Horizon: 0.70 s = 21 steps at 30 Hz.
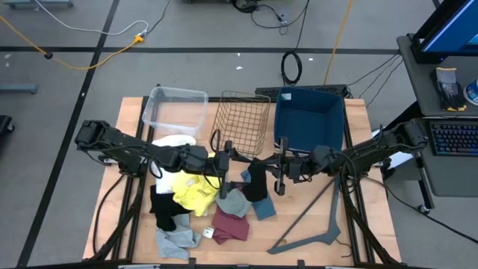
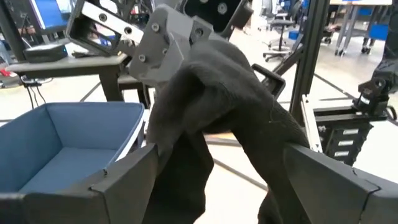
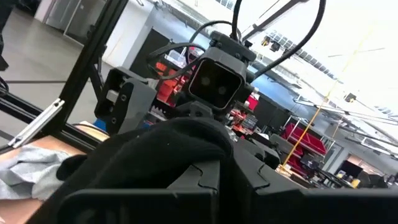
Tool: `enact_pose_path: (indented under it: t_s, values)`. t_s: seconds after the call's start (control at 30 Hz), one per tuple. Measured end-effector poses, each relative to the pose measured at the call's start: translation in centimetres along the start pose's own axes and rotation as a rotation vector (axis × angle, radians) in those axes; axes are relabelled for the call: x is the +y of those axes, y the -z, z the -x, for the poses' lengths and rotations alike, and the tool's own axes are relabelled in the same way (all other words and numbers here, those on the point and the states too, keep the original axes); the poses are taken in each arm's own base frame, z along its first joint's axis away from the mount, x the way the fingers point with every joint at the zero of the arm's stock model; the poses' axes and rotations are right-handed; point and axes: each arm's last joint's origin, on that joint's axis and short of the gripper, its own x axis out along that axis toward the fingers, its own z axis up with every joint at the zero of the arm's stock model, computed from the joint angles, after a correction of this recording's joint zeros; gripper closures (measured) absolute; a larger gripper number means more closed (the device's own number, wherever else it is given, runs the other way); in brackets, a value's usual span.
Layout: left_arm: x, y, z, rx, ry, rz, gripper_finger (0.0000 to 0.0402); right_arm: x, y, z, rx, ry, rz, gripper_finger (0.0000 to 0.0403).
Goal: Pick & Place Cloths
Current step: Put the black sock into the transparent bin
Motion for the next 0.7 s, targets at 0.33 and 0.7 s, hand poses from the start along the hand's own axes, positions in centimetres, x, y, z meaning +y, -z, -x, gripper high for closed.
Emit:
enact_pose_path:
  t_s: [0.33, 0.7]
  values:
    - [0.5, 0.1, 1.0, 0.088, -0.049, -0.017, 0.0061, 0.4, 0.6, 0.0, 0.061, -0.036, 0.011, 0.0403]
    - [0.7, -0.1, 0.8, 0.06, -0.017, 0.09, 0.0061, 0.2, 0.2, 0.0, 0.021, -0.02, 0.004, 0.0403]
